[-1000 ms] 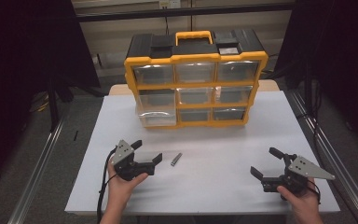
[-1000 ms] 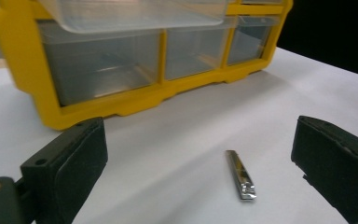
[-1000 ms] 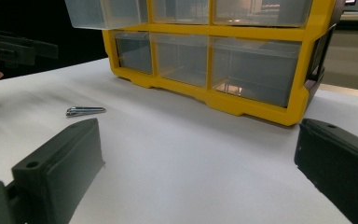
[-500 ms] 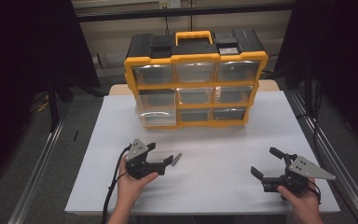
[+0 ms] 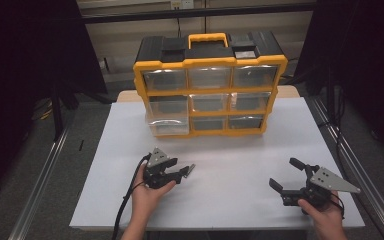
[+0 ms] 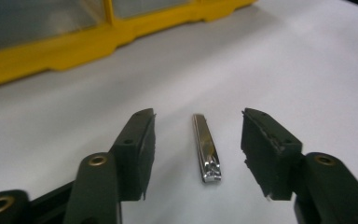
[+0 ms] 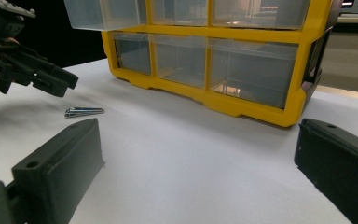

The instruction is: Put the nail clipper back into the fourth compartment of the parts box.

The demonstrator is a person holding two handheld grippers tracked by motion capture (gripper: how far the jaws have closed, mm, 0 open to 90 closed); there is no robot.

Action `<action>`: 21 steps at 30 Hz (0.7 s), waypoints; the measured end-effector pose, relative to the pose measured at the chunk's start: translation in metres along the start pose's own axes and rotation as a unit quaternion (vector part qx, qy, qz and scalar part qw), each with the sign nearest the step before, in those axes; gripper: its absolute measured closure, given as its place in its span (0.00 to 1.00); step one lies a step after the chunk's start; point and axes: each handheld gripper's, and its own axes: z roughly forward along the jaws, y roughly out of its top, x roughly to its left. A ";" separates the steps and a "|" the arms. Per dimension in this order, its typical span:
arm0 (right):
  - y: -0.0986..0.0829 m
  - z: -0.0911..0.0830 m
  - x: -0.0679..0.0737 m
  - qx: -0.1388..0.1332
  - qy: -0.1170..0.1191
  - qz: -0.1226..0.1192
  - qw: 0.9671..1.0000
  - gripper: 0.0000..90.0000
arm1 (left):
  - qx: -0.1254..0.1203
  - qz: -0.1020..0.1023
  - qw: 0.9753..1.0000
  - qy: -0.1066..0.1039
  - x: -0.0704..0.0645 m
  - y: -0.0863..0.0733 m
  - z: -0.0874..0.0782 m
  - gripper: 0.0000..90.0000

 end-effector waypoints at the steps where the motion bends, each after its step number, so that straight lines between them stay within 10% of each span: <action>1: 0.000 0.000 0.000 0.000 0.000 0.000 1.000 0.00 | 0.000 0.000 1.000 0.000 0.000 0.000 0.000 0.58; 21: 0.000 -0.002 -0.001 0.000 -0.001 0.000 1.000 0.01 | 0.079 -0.012 0.996 0.025 -0.011 0.001 0.023 0.82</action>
